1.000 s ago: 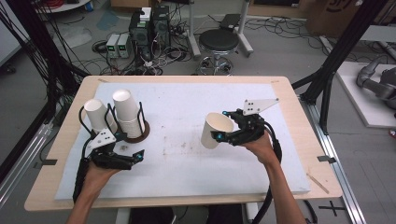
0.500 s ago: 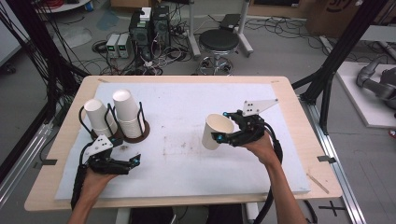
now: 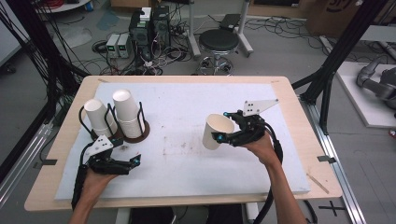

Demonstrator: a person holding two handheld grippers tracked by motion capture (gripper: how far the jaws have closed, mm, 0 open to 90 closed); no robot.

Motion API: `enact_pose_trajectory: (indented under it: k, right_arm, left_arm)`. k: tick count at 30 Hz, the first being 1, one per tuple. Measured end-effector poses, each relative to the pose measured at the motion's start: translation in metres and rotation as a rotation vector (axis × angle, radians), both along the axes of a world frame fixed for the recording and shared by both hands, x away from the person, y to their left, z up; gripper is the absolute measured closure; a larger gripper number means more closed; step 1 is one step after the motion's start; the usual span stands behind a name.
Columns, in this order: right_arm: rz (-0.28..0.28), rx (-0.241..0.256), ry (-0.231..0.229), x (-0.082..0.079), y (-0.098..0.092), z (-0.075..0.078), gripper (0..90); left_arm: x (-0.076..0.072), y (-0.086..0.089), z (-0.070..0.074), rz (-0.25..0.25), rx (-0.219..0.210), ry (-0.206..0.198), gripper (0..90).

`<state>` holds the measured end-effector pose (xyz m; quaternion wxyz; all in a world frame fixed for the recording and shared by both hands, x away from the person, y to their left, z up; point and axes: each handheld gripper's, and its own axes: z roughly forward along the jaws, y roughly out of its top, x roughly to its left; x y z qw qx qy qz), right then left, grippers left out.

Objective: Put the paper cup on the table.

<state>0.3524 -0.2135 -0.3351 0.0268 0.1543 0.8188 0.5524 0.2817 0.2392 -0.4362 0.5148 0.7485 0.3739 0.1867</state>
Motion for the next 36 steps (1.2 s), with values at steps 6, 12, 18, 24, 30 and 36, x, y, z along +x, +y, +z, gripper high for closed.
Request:
enact_pose_trajectory:
  k: [6,12,18,24,30,36]
  right_arm:
    - [-0.008,-0.011,-0.006,0.001,0.002,-0.001,28.1]
    - [-0.019,-0.029,-0.016,0.001,0.010,-0.006,28.1]
    - [-0.022,-0.058,-0.027,0.002,0.021,-0.011,28.1]
    - [-0.029,-0.079,-0.038,0.003,0.029,-0.013,28.1]
    - [-0.049,-0.101,-0.059,0.004,0.035,-0.017,28.1]
    - [-0.072,-0.147,-0.083,0.003,0.045,-0.022,28.1]
  left_arm:
    - [0.000,0.001,-0.002,0.005,-0.001,0.005,1.8]
    - [0.000,0.000,-0.002,0.003,0.004,0.007,1.8]
    - [0.000,-0.001,-0.002,-0.002,0.009,0.003,1.7]
    - [0.000,-0.002,-0.003,-0.002,0.013,0.005,1.8]
    - [0.001,-0.002,-0.003,-0.005,0.014,0.004,1.7]
    - [0.002,-0.002,-0.003,-0.006,0.016,0.005,1.8]
